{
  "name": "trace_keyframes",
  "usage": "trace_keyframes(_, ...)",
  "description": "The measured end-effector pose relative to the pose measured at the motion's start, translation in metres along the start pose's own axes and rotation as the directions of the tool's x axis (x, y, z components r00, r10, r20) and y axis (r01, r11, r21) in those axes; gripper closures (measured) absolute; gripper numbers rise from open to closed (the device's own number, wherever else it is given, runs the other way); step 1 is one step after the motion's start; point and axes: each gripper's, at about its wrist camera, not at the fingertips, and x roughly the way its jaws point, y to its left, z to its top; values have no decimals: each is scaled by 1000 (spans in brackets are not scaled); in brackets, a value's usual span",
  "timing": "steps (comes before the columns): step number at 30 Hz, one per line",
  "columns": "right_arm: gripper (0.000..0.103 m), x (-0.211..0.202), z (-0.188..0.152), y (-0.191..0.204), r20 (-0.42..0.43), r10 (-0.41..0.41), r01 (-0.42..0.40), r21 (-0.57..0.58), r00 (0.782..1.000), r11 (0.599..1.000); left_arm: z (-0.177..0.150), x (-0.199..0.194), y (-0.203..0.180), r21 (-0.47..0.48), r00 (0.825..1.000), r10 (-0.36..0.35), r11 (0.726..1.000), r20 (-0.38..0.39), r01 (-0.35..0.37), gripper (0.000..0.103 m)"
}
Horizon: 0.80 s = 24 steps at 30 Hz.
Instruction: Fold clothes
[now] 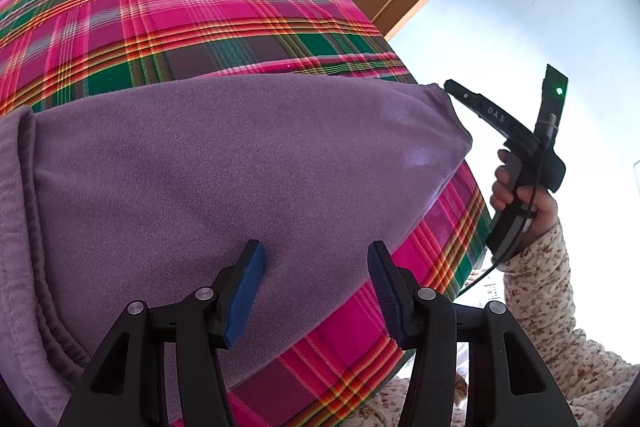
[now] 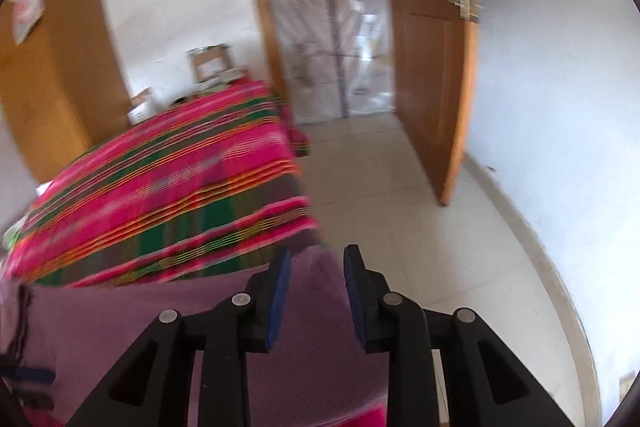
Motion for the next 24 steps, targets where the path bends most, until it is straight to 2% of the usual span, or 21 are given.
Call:
trace_keyframes(4,74,7,-8,27,-57,27,-35,-146,998,989,0,-1,0,2,1000,-1,1000,1,1,46)
trace_keyframes(5,74,10,-9,32,-68,6,-18,-175,998,984,-1,-1,0,3,1000,-1,1000,2,1,46)
trace_keyframes(8,73,23,-6,35,-82,-162,138,-240,983,961,-1,-1,0,7,1000,-1,1000,3,1,46)
trace_keyframes(10,73,28,-3,25,-106,-163,139,-206,981,969,-1,-1,0,9,1000,-3,1000,4,3,46)
trace_keyframes(13,72,29,1,9,-104,-214,195,-164,971,967,-1,-2,2,2,1000,-13,1000,4,13,46)
trace_keyframes(15,68,28,2,-1,-116,-183,169,-125,976,978,-2,-2,2,1,1000,-14,1000,4,14,46)
trace_keyframes(18,60,27,3,-5,-121,-183,169,-114,976,979,-2,-2,2,-1,1000,-16,1000,4,16,46)
trace_keyframes(24,60,12,3,-22,-107,-143,145,10,984,989,-3,-3,2,-4,1000,-20,1000,4,20,46)
